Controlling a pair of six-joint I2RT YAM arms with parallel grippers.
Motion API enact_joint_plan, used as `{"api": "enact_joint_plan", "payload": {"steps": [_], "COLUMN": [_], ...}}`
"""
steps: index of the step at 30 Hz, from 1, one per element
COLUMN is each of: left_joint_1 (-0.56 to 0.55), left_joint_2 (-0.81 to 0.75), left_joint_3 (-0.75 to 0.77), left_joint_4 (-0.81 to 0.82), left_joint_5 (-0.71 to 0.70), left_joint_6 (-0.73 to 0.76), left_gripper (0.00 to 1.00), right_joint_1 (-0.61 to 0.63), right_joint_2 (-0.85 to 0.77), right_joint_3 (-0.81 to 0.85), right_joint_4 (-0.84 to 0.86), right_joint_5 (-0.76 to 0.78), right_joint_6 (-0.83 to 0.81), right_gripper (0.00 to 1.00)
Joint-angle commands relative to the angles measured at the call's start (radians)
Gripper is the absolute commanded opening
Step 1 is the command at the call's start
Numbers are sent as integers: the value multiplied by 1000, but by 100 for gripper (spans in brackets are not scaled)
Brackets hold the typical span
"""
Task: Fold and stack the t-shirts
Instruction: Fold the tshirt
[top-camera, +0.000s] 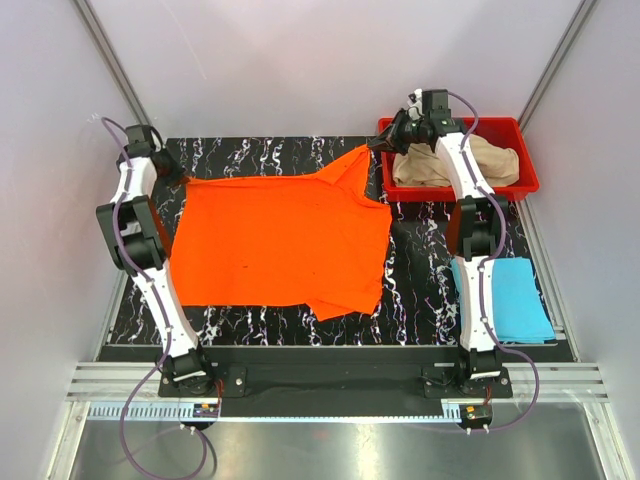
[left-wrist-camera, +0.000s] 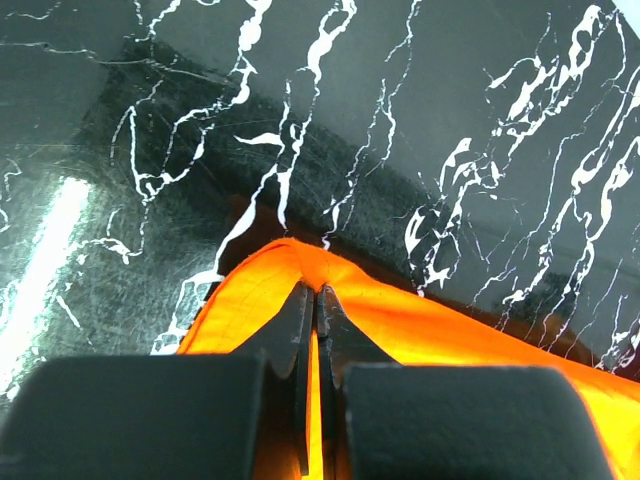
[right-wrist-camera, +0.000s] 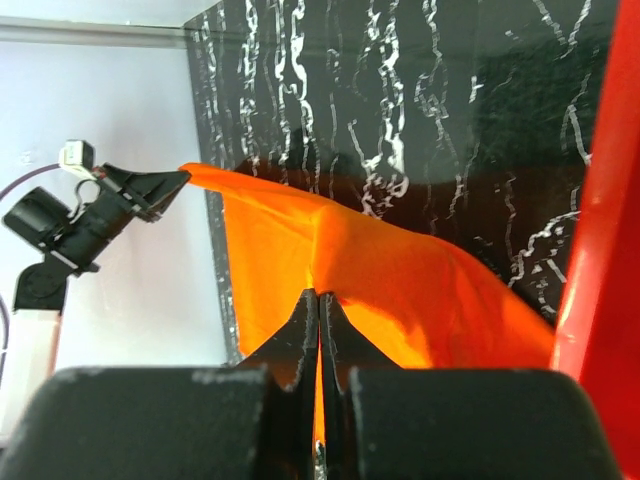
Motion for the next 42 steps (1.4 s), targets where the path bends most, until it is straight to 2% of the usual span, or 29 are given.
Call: {"api": "enact_joint_plan", "payload": {"steps": [1,5,11,18,29,42], "left_joint_1": [14,14,25,36,56,55], "left_joint_2": [-3,-36,-89,-119,-165,-130], "left_joint_3": [46,-8,-89,-140,-226,-258], "left_joint_4": [13,-22,-67,-125,-147,-157], "left_joint_5": [21,19,10,-12,-28,-25], "left_joint_6": [9,49,100,138,156,149], "left_gripper": [0,0,0,0,0,0], "right_joint_1": [-3,-3,-1,3,15,17], "right_joint_2": [-30,-110,-200,-326,-408,-382], "right_joint_3": [55,-18,-138,-331,-564,-612], "right_joint_4": [1,-81,-200,-202,-144,-111], "right_joint_5": [-50,-25,-67,-90,-67,-33], "right_joint_6": [32,0,-16,-46,-63,-48], "right_gripper": [0,0,0,0,0,0]}}
